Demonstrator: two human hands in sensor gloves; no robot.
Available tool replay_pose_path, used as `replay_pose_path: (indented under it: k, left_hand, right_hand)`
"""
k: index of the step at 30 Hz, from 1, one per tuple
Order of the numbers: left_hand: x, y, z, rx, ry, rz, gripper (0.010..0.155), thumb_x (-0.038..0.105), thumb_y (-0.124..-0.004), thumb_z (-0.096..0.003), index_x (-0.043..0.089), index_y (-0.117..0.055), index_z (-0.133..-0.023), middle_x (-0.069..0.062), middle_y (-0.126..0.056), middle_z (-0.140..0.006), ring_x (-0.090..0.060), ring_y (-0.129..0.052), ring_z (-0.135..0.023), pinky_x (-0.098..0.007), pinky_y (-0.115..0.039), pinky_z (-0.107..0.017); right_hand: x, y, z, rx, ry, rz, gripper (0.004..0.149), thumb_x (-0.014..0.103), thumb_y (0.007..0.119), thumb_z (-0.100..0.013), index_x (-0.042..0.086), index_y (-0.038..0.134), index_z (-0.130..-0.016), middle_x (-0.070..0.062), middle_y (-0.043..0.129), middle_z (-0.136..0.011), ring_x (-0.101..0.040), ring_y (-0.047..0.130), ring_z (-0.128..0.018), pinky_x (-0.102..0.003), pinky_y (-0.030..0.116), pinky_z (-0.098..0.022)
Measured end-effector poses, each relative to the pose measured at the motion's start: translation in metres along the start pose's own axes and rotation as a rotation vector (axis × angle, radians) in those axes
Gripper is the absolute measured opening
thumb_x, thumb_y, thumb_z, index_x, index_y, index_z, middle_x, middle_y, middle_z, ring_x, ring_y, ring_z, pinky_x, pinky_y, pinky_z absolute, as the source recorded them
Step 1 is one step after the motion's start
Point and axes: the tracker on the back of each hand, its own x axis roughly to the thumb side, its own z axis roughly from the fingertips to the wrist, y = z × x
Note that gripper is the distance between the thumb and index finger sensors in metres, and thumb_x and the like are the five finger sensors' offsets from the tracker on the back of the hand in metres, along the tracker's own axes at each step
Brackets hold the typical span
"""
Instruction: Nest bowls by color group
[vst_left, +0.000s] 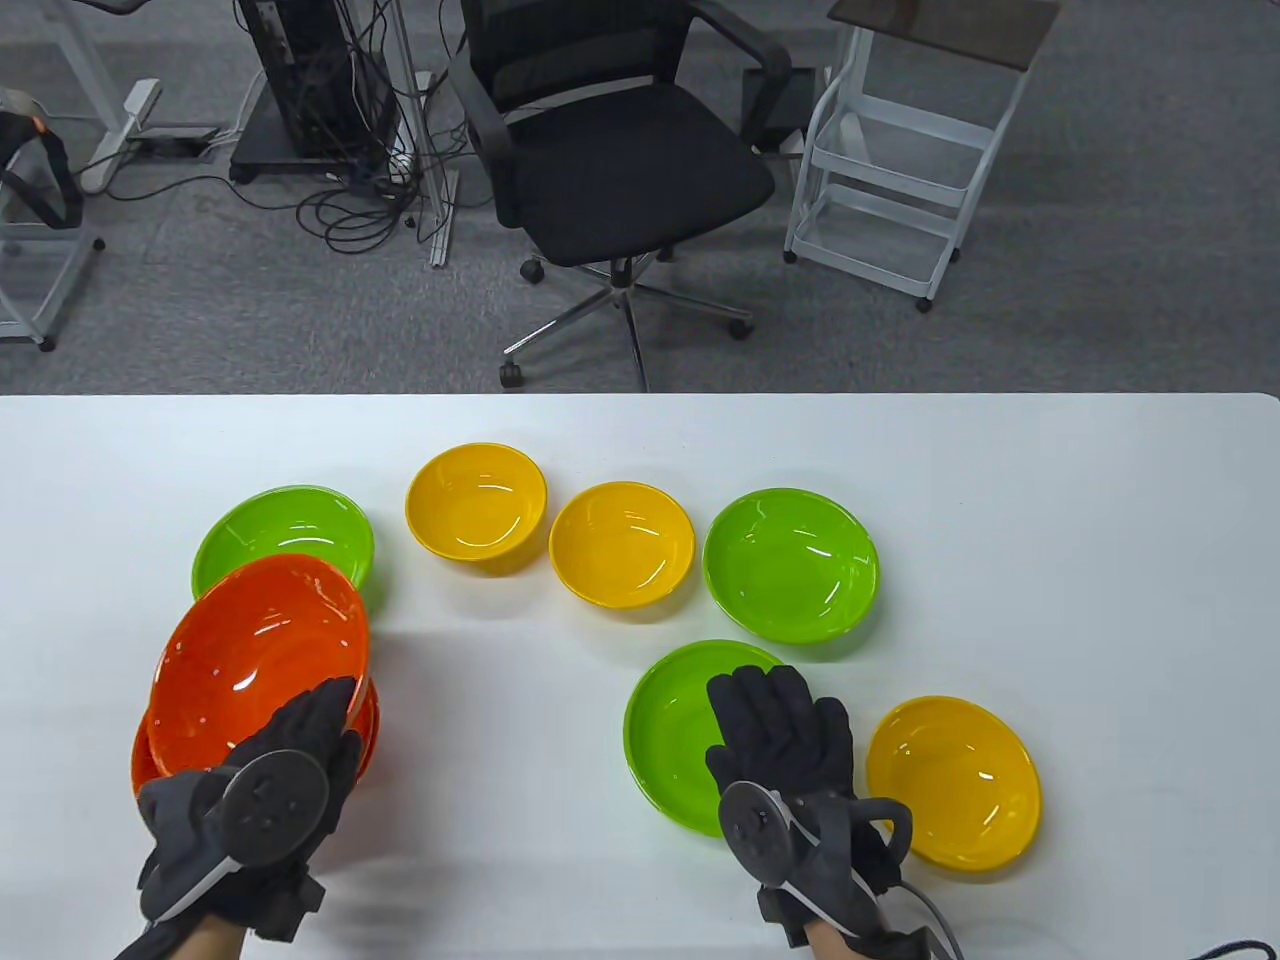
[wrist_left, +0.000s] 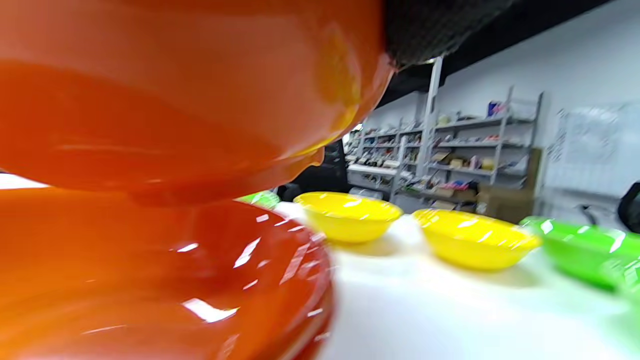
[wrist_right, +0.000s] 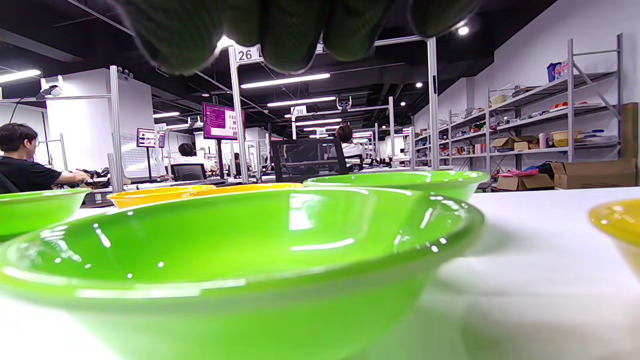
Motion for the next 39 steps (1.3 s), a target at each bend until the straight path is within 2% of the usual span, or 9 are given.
replay_pose_path:
  k: [4,10,13,16,21,26,28,34,39]
  left_hand:
    - [-0.014,-0.019,0.005,-0.064,0.029,-0.092,0.053,0.037,-0.07,-0.0523,0.014,-0.071,-0.1,-0.013,-0.09,-0.097,-0.036,-0.097,-0.088,-0.051,-0.089,-0.062]
    - [-0.015,-0.041,0.015,-0.093,-0.002,-0.182,0.052,0.038,-0.07,-0.0519,0.016,-0.072,-0.099,-0.011,-0.092,-0.096,-0.035,-0.098,-0.087,-0.05,-0.089,-0.061]
    - [-0.016,-0.051,0.018,-0.132,-0.007,-0.146,0.052,0.037,-0.07,-0.052,0.017,-0.073,-0.1,-0.011,-0.092,-0.097,-0.035,-0.097,-0.088,-0.051,-0.088,-0.062]
    - [-0.016,-0.053,0.018,-0.118,-0.002,-0.146,0.053,0.038,-0.067,-0.0525,0.017,-0.071,-0.101,-0.011,-0.091,-0.098,-0.035,-0.097,-0.089,-0.051,-0.087,-0.063]
    - [-0.019,-0.058,0.019,-0.184,-0.023,-0.1,0.06,0.046,-0.057,-0.0509,0.017,-0.07,-0.102,-0.012,-0.088,-0.101,-0.037,-0.094,-0.092,-0.054,-0.083,-0.065]
    - [-0.02,-0.059,0.019,-0.196,-0.016,-0.1,0.062,0.047,-0.057,-0.0506,0.016,-0.069,-0.103,-0.013,-0.088,-0.101,-0.037,-0.094,-0.092,-0.054,-0.083,-0.066]
    - [-0.02,-0.062,0.018,-0.24,-0.02,-0.076,0.064,0.05,-0.056,-0.0501,0.016,-0.069,-0.103,-0.014,-0.086,-0.102,-0.039,-0.091,-0.093,-0.056,-0.081,-0.066]
    - [-0.022,-0.053,0.016,-0.209,0.009,-0.038,0.068,0.055,-0.053,-0.0496,0.018,-0.068,-0.104,-0.013,-0.085,-0.104,-0.04,-0.09,-0.095,-0.057,-0.08,-0.067]
    - [-0.015,-0.013,-0.001,-0.116,0.023,-0.05,0.07,0.058,-0.055,-0.0495,0.018,-0.065,-0.107,-0.013,-0.081,-0.108,-0.042,-0.087,-0.097,-0.058,-0.078,-0.069]
  right_hand:
    - [0.0,0.0,0.0,0.003,0.003,0.003,0.062,0.046,0.068,-0.054,0.032,0.045,-0.109,0.003,0.052,-0.119,-0.028,0.05,-0.113,-0.059,0.048,-0.081]
    - [-0.002,0.003,-0.001,0.019,0.031,0.001,0.061,0.046,0.068,-0.054,0.032,0.045,-0.109,0.002,0.053,-0.118,-0.029,0.051,-0.113,-0.059,0.048,-0.08]
    - [-0.001,0.003,-0.002,0.027,0.03,0.003,0.062,0.046,0.069,-0.054,0.032,0.045,-0.109,0.002,0.053,-0.118,-0.029,0.051,-0.113,-0.059,0.048,-0.08]
    - [0.0,0.004,-0.001,0.034,0.025,0.01,0.062,0.045,0.069,-0.054,0.032,0.046,-0.109,0.002,0.053,-0.118,-0.029,0.051,-0.113,-0.059,0.048,-0.08]
    - [0.001,0.005,-0.001,0.046,0.024,0.009,0.062,0.045,0.069,-0.053,0.031,0.046,-0.109,0.002,0.053,-0.118,-0.029,0.051,-0.113,-0.059,0.048,-0.08]
    - [0.001,0.005,-0.001,0.052,0.028,0.006,0.062,0.045,0.069,-0.053,0.032,0.046,-0.109,0.002,0.053,-0.118,-0.029,0.051,-0.113,-0.059,0.048,-0.08]
    - [0.001,0.005,-0.001,0.057,0.028,0.005,0.062,0.046,0.069,-0.053,0.031,0.046,-0.109,0.002,0.053,-0.119,-0.029,0.051,-0.113,-0.059,0.048,-0.08]
    - [0.001,0.004,-0.001,0.058,0.023,0.004,0.062,0.046,0.069,-0.053,0.031,0.046,-0.109,0.002,0.053,-0.119,-0.029,0.051,-0.113,-0.059,0.048,-0.08]
    - [0.001,0.005,-0.001,0.054,0.025,-0.001,0.062,0.046,0.069,-0.053,0.031,0.046,-0.109,0.002,0.053,-0.119,-0.029,0.051,-0.113,-0.059,0.048,-0.08]
